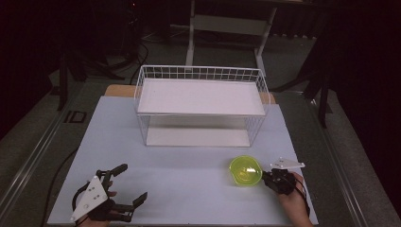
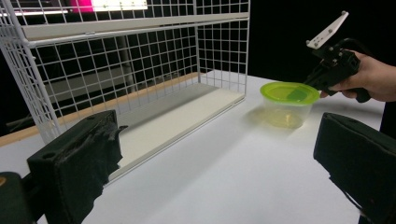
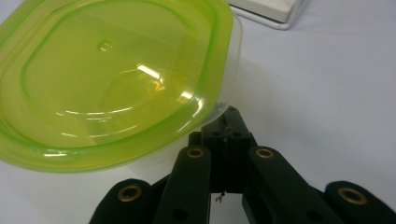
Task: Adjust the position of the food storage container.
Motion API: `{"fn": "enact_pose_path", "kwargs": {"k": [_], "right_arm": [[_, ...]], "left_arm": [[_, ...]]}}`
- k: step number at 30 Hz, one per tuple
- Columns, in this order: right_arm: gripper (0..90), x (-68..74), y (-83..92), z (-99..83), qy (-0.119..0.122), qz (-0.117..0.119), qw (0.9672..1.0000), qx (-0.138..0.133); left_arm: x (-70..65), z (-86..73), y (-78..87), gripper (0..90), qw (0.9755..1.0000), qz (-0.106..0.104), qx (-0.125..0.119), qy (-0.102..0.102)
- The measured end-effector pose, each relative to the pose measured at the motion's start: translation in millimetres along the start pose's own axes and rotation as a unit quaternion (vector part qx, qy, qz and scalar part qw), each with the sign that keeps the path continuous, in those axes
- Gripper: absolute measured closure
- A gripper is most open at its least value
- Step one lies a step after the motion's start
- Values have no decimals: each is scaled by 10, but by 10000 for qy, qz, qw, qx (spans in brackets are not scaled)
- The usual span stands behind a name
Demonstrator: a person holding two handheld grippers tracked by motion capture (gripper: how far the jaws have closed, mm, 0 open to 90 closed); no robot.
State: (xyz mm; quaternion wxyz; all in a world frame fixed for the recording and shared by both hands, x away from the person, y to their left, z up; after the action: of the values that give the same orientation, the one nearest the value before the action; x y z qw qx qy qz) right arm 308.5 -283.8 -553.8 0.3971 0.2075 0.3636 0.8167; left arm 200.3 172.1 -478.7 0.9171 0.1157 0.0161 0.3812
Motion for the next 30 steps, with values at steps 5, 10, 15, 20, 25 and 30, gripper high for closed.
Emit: {"fn": "enact_pose_path", "kwargs": {"k": [5,10,15,20,25,30], "right_arm": [[900,99,-47,6,25,186,9998,43],[900,250,-108,67,205,325,9992,72],[900,385,-209,136,411,417,9981,174],[900,497,-272,191,546,504,9970,217],[900,601,-323,233,607,607,9960,239],[900,753,-398,310,686,736,9946,241]], "left_arm": [[-8,2,-4,14,10000,-6,2,-22],[-10,-1,-8,14,10000,-2,19,-20],[-7,0,-4,14,10000,4,14,-15],[-5,-4,-9,14,10000,4,33,-13],[-10,-3,-5,14,10000,-9,24,-18],[-9,-8,-9,14,10000,-16,44,-28]]}}
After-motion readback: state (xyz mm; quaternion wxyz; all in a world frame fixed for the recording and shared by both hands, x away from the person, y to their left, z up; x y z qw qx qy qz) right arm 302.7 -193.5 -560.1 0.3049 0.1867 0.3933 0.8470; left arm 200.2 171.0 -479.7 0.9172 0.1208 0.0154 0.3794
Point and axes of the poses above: each handheld gripper's, and its own axes: y roughly backward along the jaws, z roughly out of its top, x roughly to its left, the point moved 5 cm from there along -y, roughly forward along the jaws, and after that the axes turned 5 degrees about x, right-handed, at the moved point
